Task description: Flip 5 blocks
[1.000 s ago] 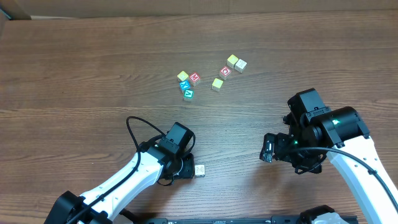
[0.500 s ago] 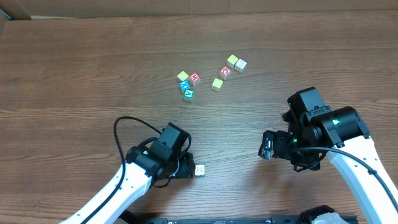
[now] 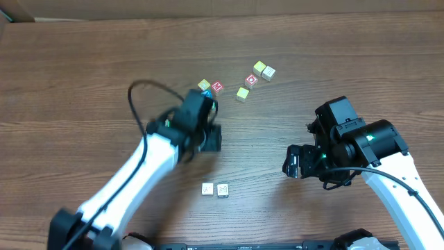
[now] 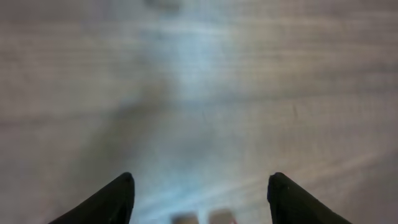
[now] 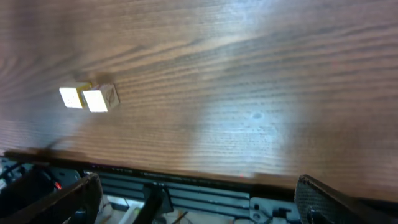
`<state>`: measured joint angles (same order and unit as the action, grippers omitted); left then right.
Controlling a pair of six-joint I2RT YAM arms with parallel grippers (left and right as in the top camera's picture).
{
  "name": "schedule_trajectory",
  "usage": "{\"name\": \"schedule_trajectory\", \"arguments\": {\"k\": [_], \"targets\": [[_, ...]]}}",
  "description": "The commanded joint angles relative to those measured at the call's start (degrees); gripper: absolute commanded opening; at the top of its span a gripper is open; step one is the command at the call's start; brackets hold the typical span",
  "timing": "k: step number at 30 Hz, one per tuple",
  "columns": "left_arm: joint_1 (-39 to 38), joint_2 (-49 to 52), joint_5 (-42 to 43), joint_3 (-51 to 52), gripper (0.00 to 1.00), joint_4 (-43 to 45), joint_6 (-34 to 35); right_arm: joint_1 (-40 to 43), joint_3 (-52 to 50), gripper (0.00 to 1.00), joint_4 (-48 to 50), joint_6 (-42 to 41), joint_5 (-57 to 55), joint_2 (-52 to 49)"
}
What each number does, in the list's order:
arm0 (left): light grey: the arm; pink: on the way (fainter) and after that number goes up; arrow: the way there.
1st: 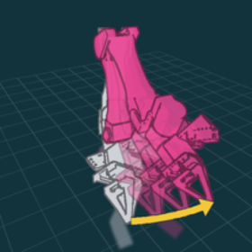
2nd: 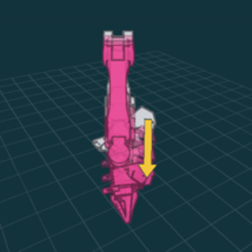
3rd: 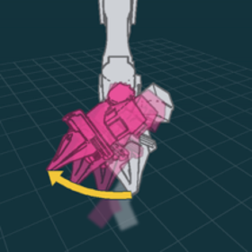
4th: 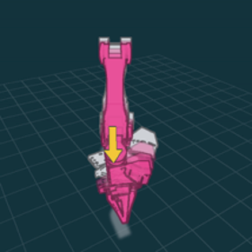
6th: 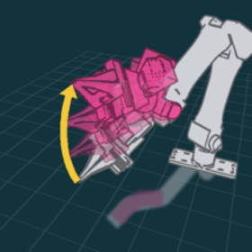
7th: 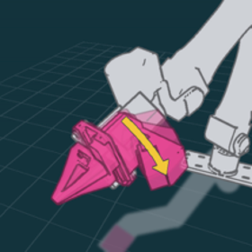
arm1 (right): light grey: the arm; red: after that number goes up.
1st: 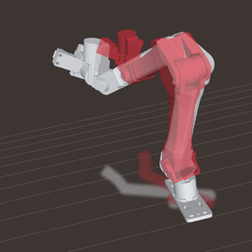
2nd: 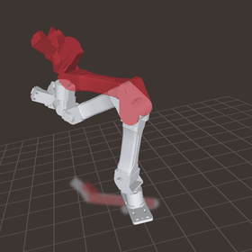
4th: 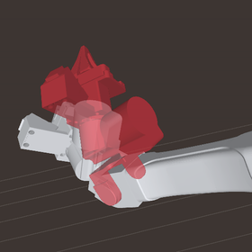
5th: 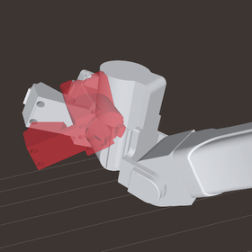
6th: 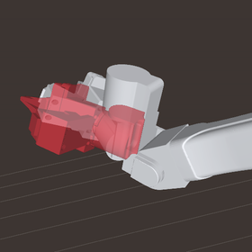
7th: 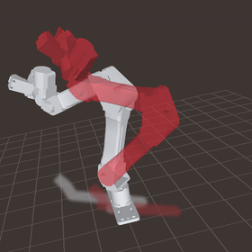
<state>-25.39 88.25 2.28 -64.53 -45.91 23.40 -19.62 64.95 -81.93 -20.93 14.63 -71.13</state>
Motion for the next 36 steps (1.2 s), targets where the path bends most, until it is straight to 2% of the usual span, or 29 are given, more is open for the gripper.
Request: {"name": "schedule_trajectory", "arguments": {"k": [1, 4, 11, 18, 28, 32, 36], "targets": [[3.2, 8.3, 0.1, -8.6, 0.55, -1.9, -8.7, -0.4, 1.6, 1.00, -0.5, 0.4, 0.0, 0.8], [4.1, 14.9, 0.8, -14.6, 0.49, -3.6, -13.1, -0.4, 1.6, 1.00, -0.9, 0.4, 0.0, 0.8], [4.0, 25.2, 0.9, -22.3, 0.50, -4.7, -22.2, -0.4, 1.6, 1.00, -1.7, 0.4, 0.0, 0.8], [4.1, 31.6, 0.7, -23.8, 0.51, -3.1, -24.3, -0.4, 1.6, 1.00, -2.7, 0.4, 0.0, 0.8], [4.3, 32.9, 0.1, -23.8, 0.55, 2.2, -24.3, -0.4, 1.6, 1.00, -2.7, 0.3, 0.1, 0.8], [4.4, 32.9, 0.3, -23.8, 0.51, 2.9, -24.0, -0.4, 1.6, 1.00, -2.6, 0.2, 0.1, 0.8], [4.4, 32.9, 0.1, -23.8, 0.42, 3.1, -23.8, -0.4, 1.6, 1.00, -2.6, 0.1, 0.1, 0.8]]}}
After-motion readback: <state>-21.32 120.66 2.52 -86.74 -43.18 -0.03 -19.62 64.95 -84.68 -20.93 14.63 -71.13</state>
